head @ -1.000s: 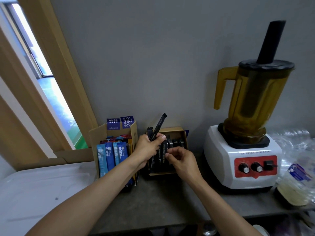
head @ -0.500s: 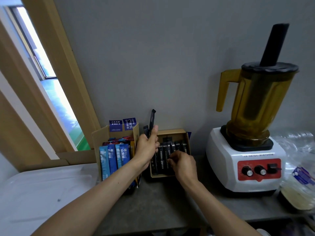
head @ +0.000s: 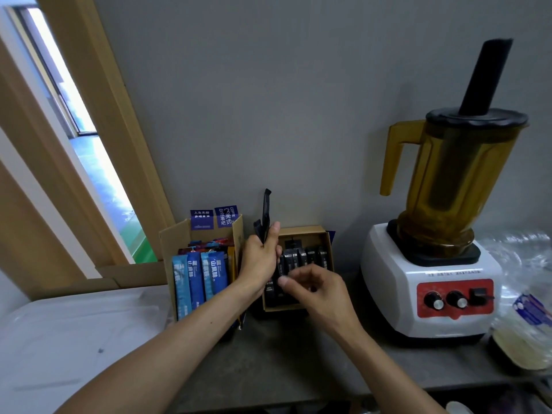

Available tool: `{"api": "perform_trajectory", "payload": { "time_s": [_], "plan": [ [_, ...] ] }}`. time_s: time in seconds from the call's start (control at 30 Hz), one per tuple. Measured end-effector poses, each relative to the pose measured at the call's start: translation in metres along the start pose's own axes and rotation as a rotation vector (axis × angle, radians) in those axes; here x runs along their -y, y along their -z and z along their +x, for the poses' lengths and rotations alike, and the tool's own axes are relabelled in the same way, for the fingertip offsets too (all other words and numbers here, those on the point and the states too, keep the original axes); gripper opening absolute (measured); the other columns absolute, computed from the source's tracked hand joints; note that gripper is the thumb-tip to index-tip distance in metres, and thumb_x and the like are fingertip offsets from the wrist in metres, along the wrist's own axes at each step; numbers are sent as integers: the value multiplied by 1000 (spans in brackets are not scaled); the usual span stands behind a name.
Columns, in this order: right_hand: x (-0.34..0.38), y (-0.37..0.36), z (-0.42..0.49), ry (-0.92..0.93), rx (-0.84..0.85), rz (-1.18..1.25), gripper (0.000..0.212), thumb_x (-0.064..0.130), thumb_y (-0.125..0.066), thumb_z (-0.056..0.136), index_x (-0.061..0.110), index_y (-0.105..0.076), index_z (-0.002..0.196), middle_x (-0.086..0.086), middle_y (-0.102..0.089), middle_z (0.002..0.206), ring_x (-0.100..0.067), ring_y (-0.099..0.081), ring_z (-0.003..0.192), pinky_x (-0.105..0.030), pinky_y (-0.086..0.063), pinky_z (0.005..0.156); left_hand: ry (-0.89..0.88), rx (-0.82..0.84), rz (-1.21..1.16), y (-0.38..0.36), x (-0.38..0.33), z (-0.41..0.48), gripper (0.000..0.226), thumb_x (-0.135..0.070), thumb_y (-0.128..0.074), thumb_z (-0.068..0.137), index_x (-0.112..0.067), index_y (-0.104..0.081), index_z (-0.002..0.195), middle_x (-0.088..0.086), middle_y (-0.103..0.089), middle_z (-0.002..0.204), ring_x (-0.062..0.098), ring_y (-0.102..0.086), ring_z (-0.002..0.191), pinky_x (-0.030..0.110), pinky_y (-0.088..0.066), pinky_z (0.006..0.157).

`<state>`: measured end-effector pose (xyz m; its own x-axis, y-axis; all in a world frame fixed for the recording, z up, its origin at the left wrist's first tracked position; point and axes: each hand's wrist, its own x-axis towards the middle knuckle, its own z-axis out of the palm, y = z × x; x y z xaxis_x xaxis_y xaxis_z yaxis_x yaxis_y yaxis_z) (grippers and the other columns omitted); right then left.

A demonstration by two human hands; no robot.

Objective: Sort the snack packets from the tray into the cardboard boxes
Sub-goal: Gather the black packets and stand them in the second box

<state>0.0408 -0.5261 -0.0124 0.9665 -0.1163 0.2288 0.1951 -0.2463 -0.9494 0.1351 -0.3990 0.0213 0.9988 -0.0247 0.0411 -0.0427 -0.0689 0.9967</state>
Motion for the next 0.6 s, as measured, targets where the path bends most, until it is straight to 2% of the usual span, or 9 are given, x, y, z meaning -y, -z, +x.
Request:
{"api": "perform_trajectory", "payload": {
  "time_s": [0.07,0.17,0.23,0.3,0.37,0.5,0.6],
  "plan": [
    [1,-1,-2,-7,24,-32,16,29,-80,88,23,-74,102,4,-76,92,-6,-72,87,-22,-59,76,-5,11,34,-4,-2,-2,48,-60,-56,95,-12,-55,94,2,-62,73,17,-59,70,41,-51,75],
    [-3,4,-1,-113,-40,84,13,18,-79,90,20,-74,102,3,-77,86,-5,-73,81,-16,-55,67,2,31,-5,-4,-11,-3,45,-57,-55,96,-13,-54,87,10,-62,80,27,-62,73,47,-55,73],
    [-8,10,-2,-200,-73,232,14,16,-78,89,18,-75,103,3,-78,84,-5,-73,77,-15,-52,61,-8,73,-70,2,-17,-2,44,-52,-55,99,-9,-58,88,7,-62,77,24,-59,66,36,-49,57],
    [-12,14,-4,-232,-96,290,16,17,-78,89,19,-75,104,2,-79,90,-6,-73,79,-17,-51,61,-28,142,-51,9,-17,-2,51,-51,-57,99,-1,-64,97,2,-59,69,16,-50,56,27,-35,49],
    [-14,15,-5,-240,-99,288,16,18,-78,89,21,-75,105,0,-79,95,-8,-74,83,-21,-52,64,-40,215,9,12,-15,-5,50,-51,-59,97,-2,-68,105,-1,-53,62,11,-43,50,27,-32,48],
    [-15,13,-5,-240,-96,299,17,18,-79,89,19,-75,105,-5,-79,93,-12,-73,81,-25,-51,65,-76,263,56,12,-15,-11,25,-38,-65,98,-16,-69,86,-5,-47,56,7,-42,47,23,-37,49],
    [-15,12,-5,-240,-72,290,17,17,-78,89,18,-74,105,-5,-79,96,-13,-74,85,-26,-52,67,-49,256,58,14,-15,-8,30,-40,-66,98,-10,-70,94,-5,-47,55,10,-41,47,27,-36,49]
  ]
}}
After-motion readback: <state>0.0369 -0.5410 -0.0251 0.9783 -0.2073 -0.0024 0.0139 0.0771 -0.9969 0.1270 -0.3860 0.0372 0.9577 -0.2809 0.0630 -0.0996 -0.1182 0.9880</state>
